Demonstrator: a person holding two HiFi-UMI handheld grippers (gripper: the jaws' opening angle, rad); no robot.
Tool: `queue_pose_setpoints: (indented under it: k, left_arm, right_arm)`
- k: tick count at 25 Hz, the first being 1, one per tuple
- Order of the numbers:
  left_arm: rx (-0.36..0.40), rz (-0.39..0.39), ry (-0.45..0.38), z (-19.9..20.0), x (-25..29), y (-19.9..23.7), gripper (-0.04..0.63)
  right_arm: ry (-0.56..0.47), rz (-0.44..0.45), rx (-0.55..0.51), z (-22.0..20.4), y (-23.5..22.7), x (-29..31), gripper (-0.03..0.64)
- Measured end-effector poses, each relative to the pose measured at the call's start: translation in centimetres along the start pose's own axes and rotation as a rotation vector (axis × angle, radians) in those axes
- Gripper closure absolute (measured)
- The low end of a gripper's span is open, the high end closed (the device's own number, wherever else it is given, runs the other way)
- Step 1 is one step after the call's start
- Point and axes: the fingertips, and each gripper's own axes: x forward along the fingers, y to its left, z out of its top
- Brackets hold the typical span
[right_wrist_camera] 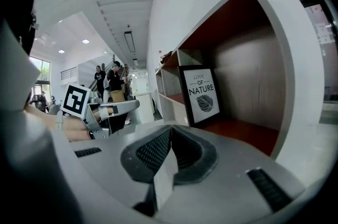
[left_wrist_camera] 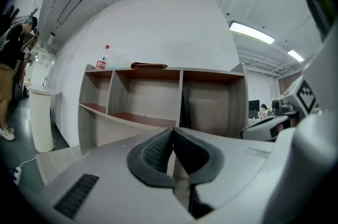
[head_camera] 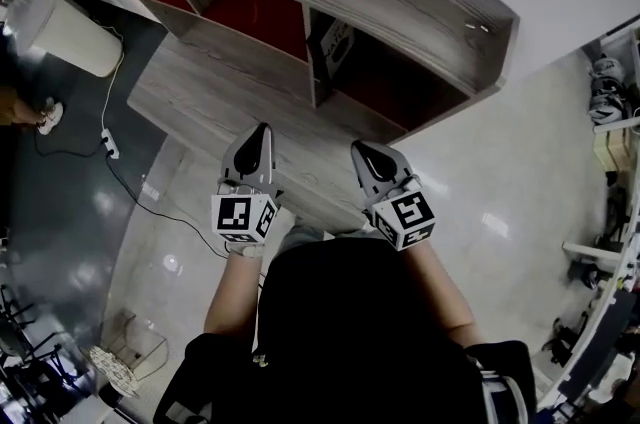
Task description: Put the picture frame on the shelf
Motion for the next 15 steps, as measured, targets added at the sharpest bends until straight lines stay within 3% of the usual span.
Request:
queue_pose_setpoints:
  k: [4, 15]
  left_arm:
    - [-0.034, -0.037, 0.019, -0.1, -2.7, 0.0, 0.586]
    - [-0.084, -0.006, 0.119, -1.8, -8.3, 0.7, 0.588]
  right_arm:
    - [0.002, 0.059, -0.012, 0.2, 1.7, 1.0, 0.62]
    - [0.006, 0.166, -0.039, 0.8, 4.9, 3.1, 0.62]
